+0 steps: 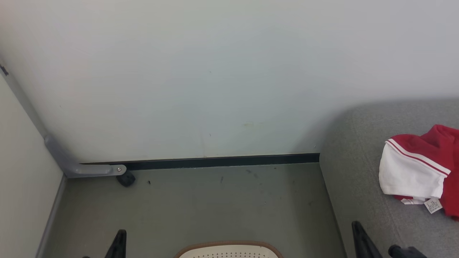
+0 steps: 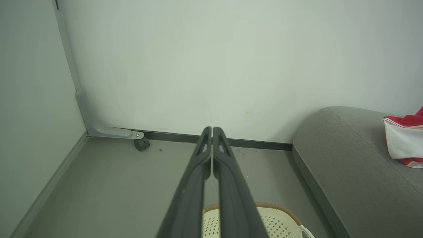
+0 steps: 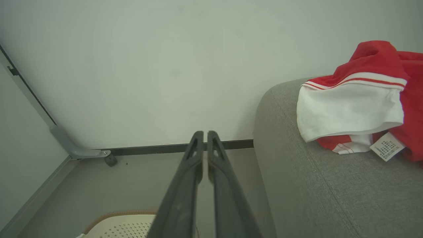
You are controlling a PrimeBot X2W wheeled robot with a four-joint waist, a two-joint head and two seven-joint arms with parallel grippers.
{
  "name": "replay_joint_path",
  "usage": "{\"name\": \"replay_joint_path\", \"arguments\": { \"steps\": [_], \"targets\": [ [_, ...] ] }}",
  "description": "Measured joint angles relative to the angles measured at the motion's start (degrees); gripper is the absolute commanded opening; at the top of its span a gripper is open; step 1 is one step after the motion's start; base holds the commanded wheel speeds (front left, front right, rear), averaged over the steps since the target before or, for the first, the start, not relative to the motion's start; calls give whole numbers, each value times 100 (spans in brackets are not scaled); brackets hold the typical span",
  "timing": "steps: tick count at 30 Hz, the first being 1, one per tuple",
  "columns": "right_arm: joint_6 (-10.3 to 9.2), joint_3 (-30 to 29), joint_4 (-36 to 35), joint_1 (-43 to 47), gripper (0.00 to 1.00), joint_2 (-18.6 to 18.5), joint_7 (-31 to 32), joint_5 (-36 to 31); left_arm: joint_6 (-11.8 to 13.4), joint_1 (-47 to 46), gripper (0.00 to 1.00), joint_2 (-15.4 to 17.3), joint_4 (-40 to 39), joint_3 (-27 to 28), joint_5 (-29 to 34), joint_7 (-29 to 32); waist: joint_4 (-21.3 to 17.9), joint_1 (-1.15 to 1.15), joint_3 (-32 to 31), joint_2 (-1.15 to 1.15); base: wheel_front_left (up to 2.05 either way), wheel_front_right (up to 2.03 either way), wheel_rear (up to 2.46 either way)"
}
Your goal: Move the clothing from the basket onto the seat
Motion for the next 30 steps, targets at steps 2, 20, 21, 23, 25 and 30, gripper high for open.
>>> {"name": "replay_joint_path", "arguments": {
  "steps": [2, 20, 21, 23, 25, 30],
  "targets": [
    [3, -5, 73, 88, 0, 34, 13, 15, -1, 79, 0, -66, 45, -7, -16, 21, -1, 0, 1, 0, 0, 0, 0],
    [181, -437, 97, 62, 0, 135, 405, 1292, -159, 72, 0, -275, 107, 428, -994, 411, -29, 0, 11, 0, 0, 0, 0],
    [182, -465, 98, 59, 0, 141, 434, 1373, -170, 71, 0, -289, 109, 450, -1043, 437, -30, 0, 12, 0, 0, 0, 0],
    [204, -511, 99, 58, 0, 149, 475, 1511, -204, 69, 0, -330, 115, 499, -1123, 494, -33, 0, 13, 0, 0, 0, 0],
    [232, -555, 100, 55, 0, 160, 513, 1681, -208, 65, 0, -372, 123, 555, -1247, 535, -37, 0, 14, 0, 0, 0, 0],
    [285, -671, 101, 38, 0, 196, 635, 2061, -254, 30, 0, -434, 142, 662, -1513, 658, -44, 0, 17, 0, 0, 0, 0]
  ]
}}
